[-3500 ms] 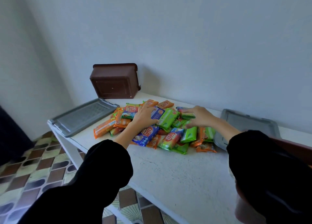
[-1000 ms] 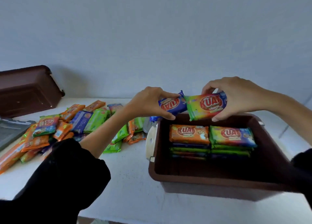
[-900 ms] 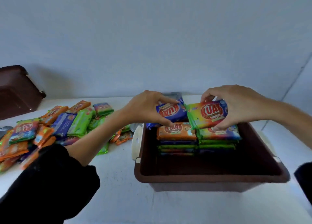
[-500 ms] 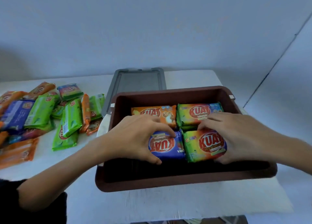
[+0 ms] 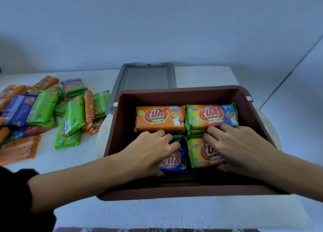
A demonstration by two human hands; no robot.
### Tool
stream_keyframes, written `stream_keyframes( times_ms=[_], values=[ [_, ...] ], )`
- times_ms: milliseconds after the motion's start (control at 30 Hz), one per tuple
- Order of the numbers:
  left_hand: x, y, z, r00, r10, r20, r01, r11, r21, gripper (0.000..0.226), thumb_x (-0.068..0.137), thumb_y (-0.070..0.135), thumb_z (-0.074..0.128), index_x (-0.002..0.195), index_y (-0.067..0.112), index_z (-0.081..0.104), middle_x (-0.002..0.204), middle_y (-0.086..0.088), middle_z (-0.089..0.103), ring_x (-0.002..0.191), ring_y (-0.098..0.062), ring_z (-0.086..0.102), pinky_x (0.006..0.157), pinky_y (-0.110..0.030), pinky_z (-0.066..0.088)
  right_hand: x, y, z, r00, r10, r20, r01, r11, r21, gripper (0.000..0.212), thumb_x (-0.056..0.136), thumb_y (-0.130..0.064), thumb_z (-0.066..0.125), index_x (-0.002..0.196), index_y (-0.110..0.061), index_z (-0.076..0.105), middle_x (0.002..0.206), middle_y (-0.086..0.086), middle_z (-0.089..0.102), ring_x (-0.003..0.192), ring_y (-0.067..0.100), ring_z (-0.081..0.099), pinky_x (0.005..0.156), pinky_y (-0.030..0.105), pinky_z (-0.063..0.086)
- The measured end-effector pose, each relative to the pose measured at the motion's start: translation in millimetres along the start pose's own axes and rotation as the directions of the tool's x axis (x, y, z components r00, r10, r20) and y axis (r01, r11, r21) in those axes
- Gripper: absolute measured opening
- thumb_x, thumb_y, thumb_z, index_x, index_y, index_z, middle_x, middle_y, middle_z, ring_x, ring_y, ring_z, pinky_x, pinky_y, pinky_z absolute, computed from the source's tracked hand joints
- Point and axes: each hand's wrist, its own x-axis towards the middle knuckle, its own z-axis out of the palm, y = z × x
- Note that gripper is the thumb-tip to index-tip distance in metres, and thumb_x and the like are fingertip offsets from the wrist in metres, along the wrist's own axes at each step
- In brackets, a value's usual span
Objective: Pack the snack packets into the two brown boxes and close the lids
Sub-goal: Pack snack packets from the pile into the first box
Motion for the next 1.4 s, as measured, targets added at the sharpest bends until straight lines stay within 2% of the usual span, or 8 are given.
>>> stream_keyframes(
  times_ms=[100, 200, 300, 667, 867, 1167, 1267, 1400],
  values=[
    [0.8, 0.9, 1.6, 1.000, 0.011, 0.007, -0.011, 1.000, -0.003, 0.075, 0.084, 0.049, 0.059, 0.142, 0.019, 0.022, 0.138, -0.003, 0.038, 0.122, -0.020, 0.040, 0.086, -0.032, 0.044, 2.5, 1.0, -3.5, 1.000, -0.020, -0.006, 0.020, 1.000, 0.008, 0.072, 0.054, -0.054, 0.079, 0.107, -0.011, 0.059, 0.104, 0.006, 0.060, 0.094, 0.022, 0.058, 0.060, 0.035, 0.051],
    [1.2, 0.9, 4.0, 0.999, 0.022, 0.025, -0.022, 1.000, -0.008, 0.074, 0.084, 0.048, 0.059, 0.142, 0.019, 0.024, 0.136, -0.005, 0.040, 0.121, -0.022, 0.042, 0.086, -0.033, 0.044, 9.4, -1.7, 7.5, 0.991, -0.121, 0.063, 0.120, 0.993, 0.016, 0.066, 0.082, -0.046, 0.060, 0.135, -0.015, 0.035, 0.133, 0.004, 0.042, 0.119, 0.022, 0.042, 0.085, 0.034, 0.044],
    [1.2, 0.5, 6.7, 0.999, 0.028, 0.035, -0.027, 1.000, -0.013, 0.074, 0.085, 0.048, 0.059, 0.143, 0.018, 0.025, 0.136, -0.005, 0.041, 0.121, -0.022, 0.041, 0.088, -0.034, 0.044, 13.1, -0.9, 10.9, 0.987, -0.137, 0.089, 0.132, 0.990, 0.059, 0.068, 0.084, -0.045, 0.058, 0.140, -0.017, 0.029, 0.136, 0.004, 0.039, 0.122, 0.021, 0.040, 0.091, 0.033, 0.043],
    [1.1, -0.7, 6.5, 0.995, 0.067, 0.070, -0.067, 0.998, 0.003, 0.068, 0.087, 0.040, 0.058, 0.143, 0.018, 0.026, 0.141, -0.007, 0.031, 0.125, -0.023, 0.039, 0.093, -0.037, 0.047, 19.0, 1.2, 22.6, 0.976, -0.199, 0.087, 0.193, 0.979, 0.070, 0.066, 0.093, -0.024, 0.049, 0.147, -0.031, 0.012, 0.133, 0.007, 0.040, 0.117, 0.026, 0.050, 0.089, 0.039, 0.047],
    [1.5, -1.0, 6.7, 0.994, 0.067, 0.089, -0.067, 0.998, -0.006, 0.065, 0.089, 0.030, 0.058, 0.144, 0.018, 0.026, 0.144, -0.008, 0.032, 0.129, -0.024, 0.038, 0.100, -0.040, 0.044, 22.1, -0.6, 23.3, 0.977, -0.171, 0.124, 0.159, 0.982, 0.097, 0.072, 0.087, -0.036, 0.057, 0.146, -0.029, 0.016, 0.127, 0.008, 0.046, 0.112, 0.027, 0.052, 0.088, 0.037, 0.047],
    [2.9, -1.1, 4.3, 0.993, 0.019, 0.121, -0.017, 1.000, -0.021, 0.063, 0.089, 0.035, 0.058, 0.142, 0.018, 0.030, 0.139, -0.006, 0.039, 0.124, -0.024, 0.044, 0.097, -0.036, 0.044, 21.7, -0.8, 22.8, 0.986, -0.156, 0.053, 0.149, 0.983, 0.107, 0.062, 0.090, -0.030, 0.053, 0.145, -0.027, 0.023, 0.127, 0.006, 0.046, 0.111, 0.027, 0.053, 0.087, 0.037, 0.047],
    [0.1, -4.3, 1.9, 1.000, 0.006, 0.024, -0.003, 0.993, -0.119, 0.051, 0.091, 0.042, 0.052, 0.136, 0.021, 0.042, 0.133, -0.001, 0.047, 0.117, -0.019, 0.050, 0.093, -0.033, 0.046, 17.6, -0.7, 17.1, 0.990, -0.138, -0.021, 0.139, 0.976, 0.169, 0.061, 0.090, -0.043, 0.051, 0.143, -0.028, 0.027, 0.130, 0.003, 0.046, 0.116, 0.023, 0.051, 0.090, 0.035, 0.045],
    [-13.7, -13.4, -12.1, 0.943, -0.081, -0.322, -0.081, 0.884, -0.461, 0.028, 0.088, 0.029, 0.061, 0.112, 0.016, 0.065, 0.106, 0.001, 0.067, 0.093, -0.009, 0.062, 0.081, -0.027, 0.050, 10.9, 7.1, -1.4, 0.975, -0.098, -0.200, 0.157, 0.939, 0.306, 0.050, 0.090, -0.047, 0.047, 0.138, -0.035, 0.035, 0.131, -0.009, 0.047, 0.120, 0.012, 0.047, 0.093, 0.027, 0.043]
  ],
)
